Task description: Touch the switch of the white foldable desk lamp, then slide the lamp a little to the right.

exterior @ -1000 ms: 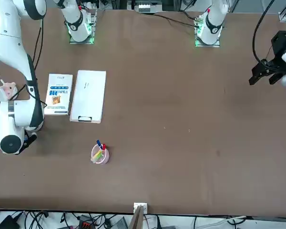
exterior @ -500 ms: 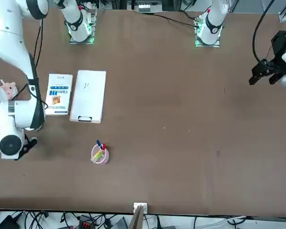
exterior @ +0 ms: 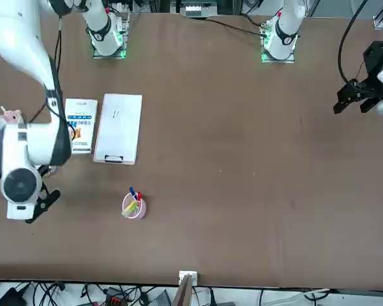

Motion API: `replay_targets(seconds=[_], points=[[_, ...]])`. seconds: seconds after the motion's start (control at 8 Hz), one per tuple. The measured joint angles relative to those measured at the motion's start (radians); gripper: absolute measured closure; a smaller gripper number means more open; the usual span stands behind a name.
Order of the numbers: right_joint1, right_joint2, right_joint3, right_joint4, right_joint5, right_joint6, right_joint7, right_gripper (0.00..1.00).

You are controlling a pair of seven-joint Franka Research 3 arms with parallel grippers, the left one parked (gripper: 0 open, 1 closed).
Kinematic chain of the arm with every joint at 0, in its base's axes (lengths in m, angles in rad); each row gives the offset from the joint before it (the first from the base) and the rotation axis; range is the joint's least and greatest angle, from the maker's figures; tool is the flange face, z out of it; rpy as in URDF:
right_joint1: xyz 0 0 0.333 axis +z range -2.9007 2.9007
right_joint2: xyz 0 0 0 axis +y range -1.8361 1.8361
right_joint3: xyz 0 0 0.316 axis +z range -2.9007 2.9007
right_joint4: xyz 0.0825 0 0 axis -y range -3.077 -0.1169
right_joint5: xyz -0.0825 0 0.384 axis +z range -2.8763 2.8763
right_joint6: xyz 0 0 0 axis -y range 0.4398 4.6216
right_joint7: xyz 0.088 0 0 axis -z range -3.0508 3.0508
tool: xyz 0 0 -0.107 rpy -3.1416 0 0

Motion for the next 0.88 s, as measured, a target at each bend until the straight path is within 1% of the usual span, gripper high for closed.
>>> replay_targets(seconds=[0.25, 0.5, 0.88], points=[[0.030, -0.145, 0.002, -0.008, 0.143, -0.123, 0.000, 0.00], [0.041, -0.286, 0.002, -0.048, 0.271, -0.218, 0.039, 0.00], [0.053, -0.503, 0.002, -0.193, 0.391, -0.285, 0.254, 0.00]])
